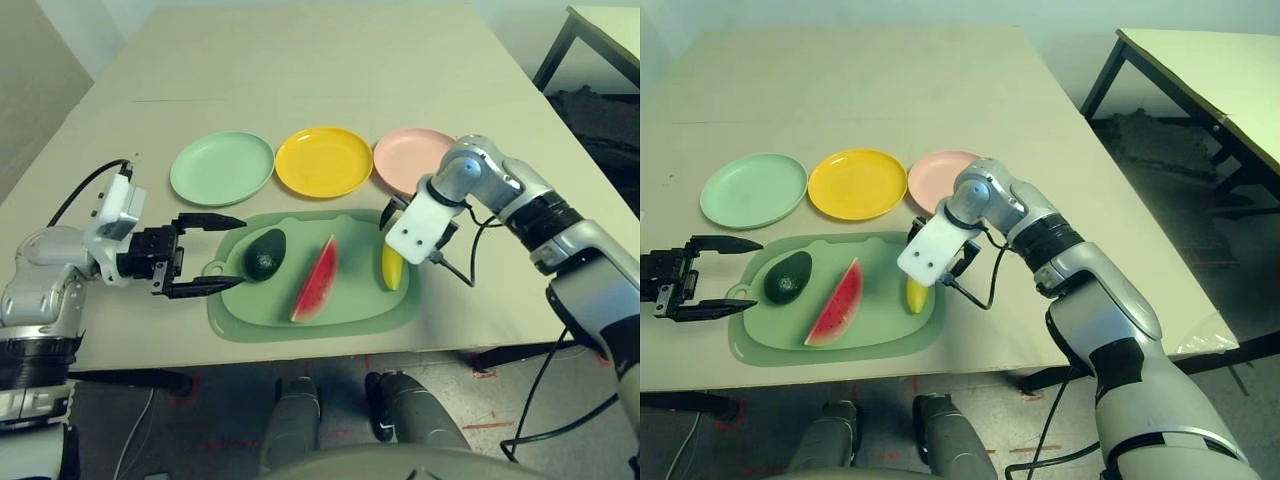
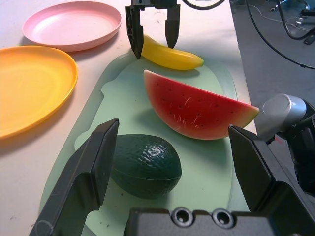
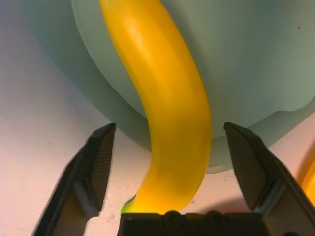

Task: Place the fruits into color-matched plates.

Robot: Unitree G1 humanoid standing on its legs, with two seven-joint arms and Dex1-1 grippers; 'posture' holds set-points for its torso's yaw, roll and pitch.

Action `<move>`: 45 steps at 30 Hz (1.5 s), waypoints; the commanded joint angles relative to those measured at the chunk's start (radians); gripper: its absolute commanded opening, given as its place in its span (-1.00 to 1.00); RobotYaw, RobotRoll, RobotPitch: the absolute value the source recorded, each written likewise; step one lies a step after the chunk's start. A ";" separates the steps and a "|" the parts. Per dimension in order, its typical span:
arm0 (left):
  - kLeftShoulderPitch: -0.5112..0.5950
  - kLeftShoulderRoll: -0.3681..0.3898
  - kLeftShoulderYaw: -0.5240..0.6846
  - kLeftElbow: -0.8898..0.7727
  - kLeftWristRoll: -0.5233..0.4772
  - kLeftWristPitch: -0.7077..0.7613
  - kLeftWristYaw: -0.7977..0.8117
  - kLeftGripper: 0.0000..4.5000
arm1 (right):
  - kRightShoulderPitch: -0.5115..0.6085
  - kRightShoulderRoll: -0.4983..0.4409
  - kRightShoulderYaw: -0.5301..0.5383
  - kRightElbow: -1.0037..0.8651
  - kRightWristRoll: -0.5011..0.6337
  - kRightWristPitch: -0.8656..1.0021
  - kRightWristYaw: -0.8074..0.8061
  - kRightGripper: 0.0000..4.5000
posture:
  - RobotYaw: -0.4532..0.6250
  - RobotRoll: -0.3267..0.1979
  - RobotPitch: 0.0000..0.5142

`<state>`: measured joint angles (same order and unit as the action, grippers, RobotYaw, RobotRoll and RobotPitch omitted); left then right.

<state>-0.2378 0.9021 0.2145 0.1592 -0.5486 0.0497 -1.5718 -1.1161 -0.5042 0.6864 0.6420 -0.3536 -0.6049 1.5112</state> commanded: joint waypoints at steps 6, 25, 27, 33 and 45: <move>0.006 0.001 -0.013 0.004 0.017 -0.017 -0.009 1.00 | 0.005 0.002 -0.013 -0.018 0.022 0.007 0.032 -0.27 | -0.08 0.25 -0.32; 0.014 -0.002 0.045 0.004 -0.004 0.050 0.104 1.00 | -0.359 0.142 -0.083 0.320 0.039 -0.053 -0.031 -0.27 | -0.03 0.25 -0.37; 0.022 -0.005 0.052 -0.016 0.000 0.078 0.158 1.00 | -0.398 0.178 -0.084 0.402 0.010 -0.058 -0.097 -0.27 | -0.01 0.25 -0.37; 0.076 -0.039 0.081 -0.096 0.039 0.149 0.382 1.00 | -0.469 0.285 -0.073 0.600 -0.105 -0.001 -0.373 -0.27 | 0.12 0.25 -0.37; 0.166 -0.033 0.174 -0.302 0.031 0.311 0.631 1.00 | -0.464 0.395 -0.059 0.714 -0.258 0.167 -0.714 -0.27 | 0.29 0.25 -0.29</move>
<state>-0.0864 0.8564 0.3684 -0.1113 -0.5140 0.3358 -0.9574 -1.5868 -0.1207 0.6135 1.3453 -0.5878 -0.4608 0.8335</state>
